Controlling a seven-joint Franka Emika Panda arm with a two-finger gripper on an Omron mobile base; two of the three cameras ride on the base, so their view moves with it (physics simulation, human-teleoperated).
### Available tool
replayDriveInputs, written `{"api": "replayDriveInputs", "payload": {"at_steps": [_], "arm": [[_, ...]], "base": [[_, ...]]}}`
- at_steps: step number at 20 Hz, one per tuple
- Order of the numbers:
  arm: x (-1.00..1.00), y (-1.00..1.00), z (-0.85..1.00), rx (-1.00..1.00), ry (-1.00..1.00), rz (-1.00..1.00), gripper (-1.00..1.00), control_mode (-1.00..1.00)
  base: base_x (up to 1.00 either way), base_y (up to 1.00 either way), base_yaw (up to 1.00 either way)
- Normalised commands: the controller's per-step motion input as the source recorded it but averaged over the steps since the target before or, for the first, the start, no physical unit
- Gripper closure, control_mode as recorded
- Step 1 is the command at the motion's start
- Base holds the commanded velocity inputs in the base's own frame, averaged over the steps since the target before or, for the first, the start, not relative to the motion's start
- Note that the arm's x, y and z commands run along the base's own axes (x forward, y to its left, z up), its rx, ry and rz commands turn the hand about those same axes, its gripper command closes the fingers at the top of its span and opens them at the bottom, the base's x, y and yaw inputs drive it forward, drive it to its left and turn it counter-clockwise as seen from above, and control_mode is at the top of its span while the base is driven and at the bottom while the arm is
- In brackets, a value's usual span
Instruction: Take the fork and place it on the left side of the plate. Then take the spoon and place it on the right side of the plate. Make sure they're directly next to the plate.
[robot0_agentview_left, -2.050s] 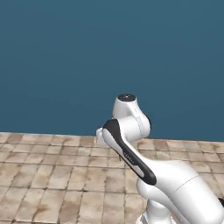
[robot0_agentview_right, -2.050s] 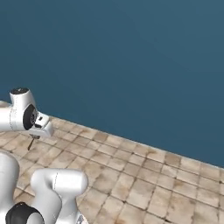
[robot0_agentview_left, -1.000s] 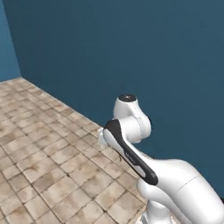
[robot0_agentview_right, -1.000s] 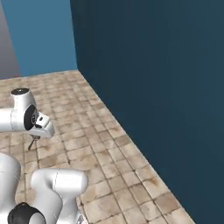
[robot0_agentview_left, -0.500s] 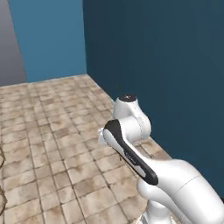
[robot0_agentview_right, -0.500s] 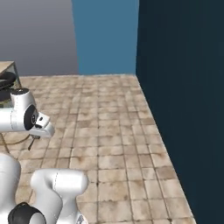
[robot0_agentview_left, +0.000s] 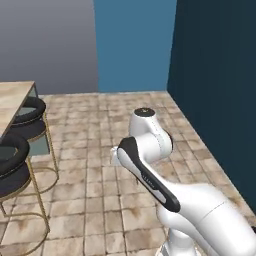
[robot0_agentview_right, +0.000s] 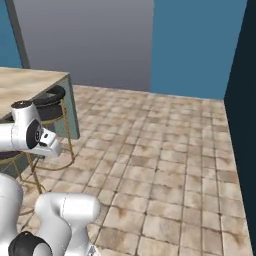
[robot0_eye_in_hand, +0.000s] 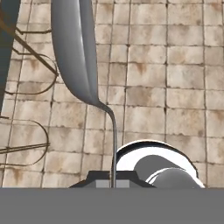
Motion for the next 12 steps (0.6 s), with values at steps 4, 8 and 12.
{"api": "replayDriveInputs", "payload": {"at_steps": [4, 8, 12], "arm": [[0.0, 0.0, 0.0, 0.0, 0.0, 0.0, 1.0, 1.0], [0.0, 0.0, 0.0, 0.0, 0.0, 0.0, 1.0, 1.0], [0.0, 0.0, 0.0, 0.0, 0.0, 0.0, 1.0, 1.0]], "base": [[1.0, -0.01, 0.54], [1.0, -0.05, 0.56], [1.0, -0.46, 0.34]]}}
